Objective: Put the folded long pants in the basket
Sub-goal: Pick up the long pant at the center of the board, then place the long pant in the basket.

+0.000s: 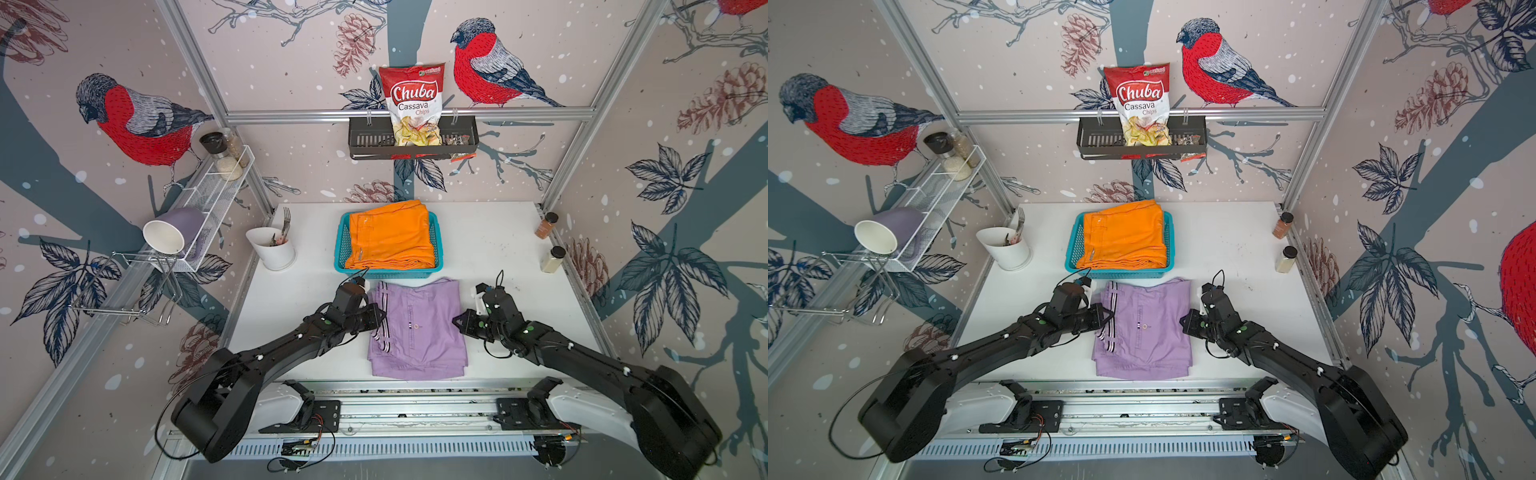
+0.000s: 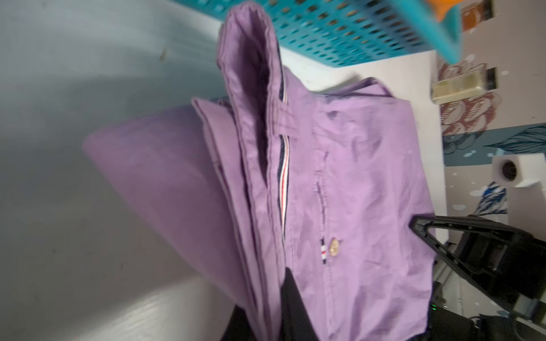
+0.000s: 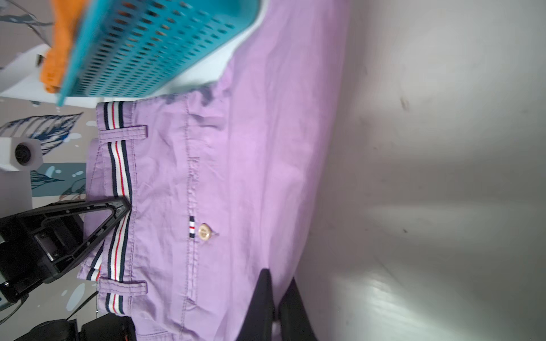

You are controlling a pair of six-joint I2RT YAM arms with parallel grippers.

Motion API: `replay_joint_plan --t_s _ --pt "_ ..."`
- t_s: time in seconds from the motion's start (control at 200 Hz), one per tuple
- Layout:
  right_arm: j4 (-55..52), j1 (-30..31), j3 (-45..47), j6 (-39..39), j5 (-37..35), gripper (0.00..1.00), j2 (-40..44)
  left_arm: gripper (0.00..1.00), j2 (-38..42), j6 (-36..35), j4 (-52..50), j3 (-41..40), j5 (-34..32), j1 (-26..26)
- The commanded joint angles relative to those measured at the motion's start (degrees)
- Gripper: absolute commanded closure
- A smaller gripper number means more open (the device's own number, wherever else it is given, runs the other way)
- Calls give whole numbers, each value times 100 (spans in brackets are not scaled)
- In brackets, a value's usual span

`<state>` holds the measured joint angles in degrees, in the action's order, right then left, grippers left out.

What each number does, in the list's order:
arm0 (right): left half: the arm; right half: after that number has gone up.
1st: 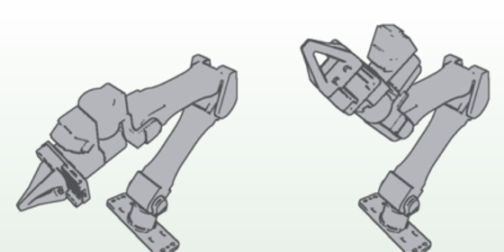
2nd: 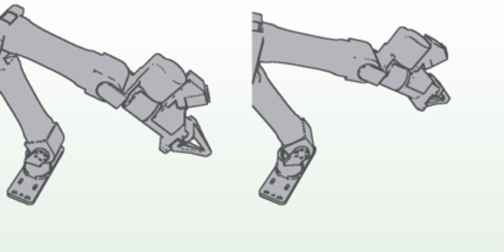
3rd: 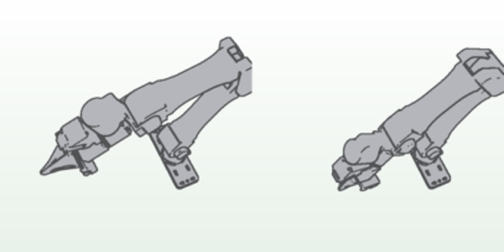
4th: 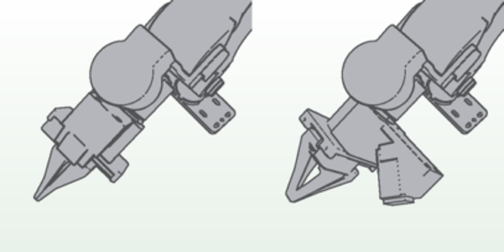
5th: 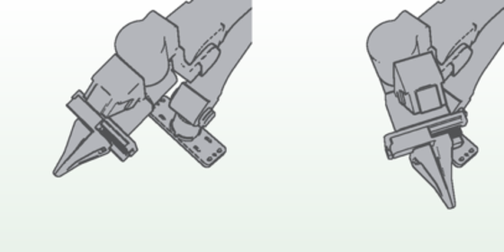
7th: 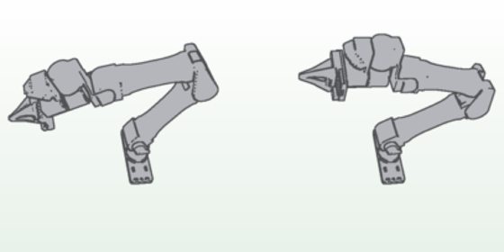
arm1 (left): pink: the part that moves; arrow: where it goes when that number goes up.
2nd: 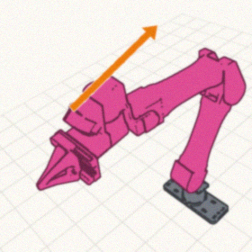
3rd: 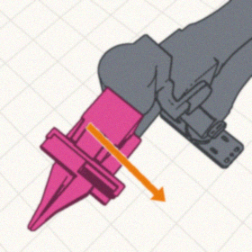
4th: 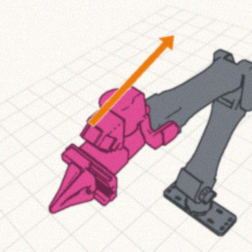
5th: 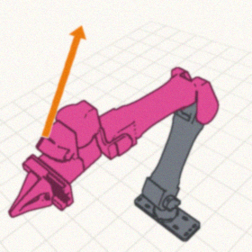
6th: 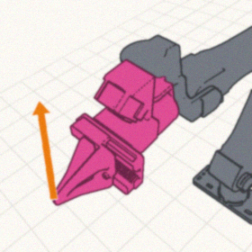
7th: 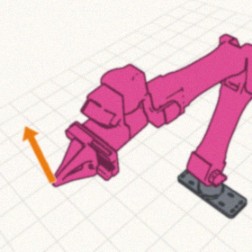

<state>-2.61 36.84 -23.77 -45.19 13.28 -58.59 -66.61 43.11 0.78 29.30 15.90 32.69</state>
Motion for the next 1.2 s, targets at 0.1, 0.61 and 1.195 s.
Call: replay_joint_plan --t_s 0.1,0.61,1.195 --pt "-922 509 -765 -104 -835 100 731 100 1144 20 -1057 531 -400 -17" --pt "-1541 106 -4238 489 -1295 100 -1125 100 -157 -360 -1806 3415 612 -1264" --pt "-1293 -1035 -6851 983 -571 100 -4930 100 -3869 -819 -2069 5786 1732 -2800"
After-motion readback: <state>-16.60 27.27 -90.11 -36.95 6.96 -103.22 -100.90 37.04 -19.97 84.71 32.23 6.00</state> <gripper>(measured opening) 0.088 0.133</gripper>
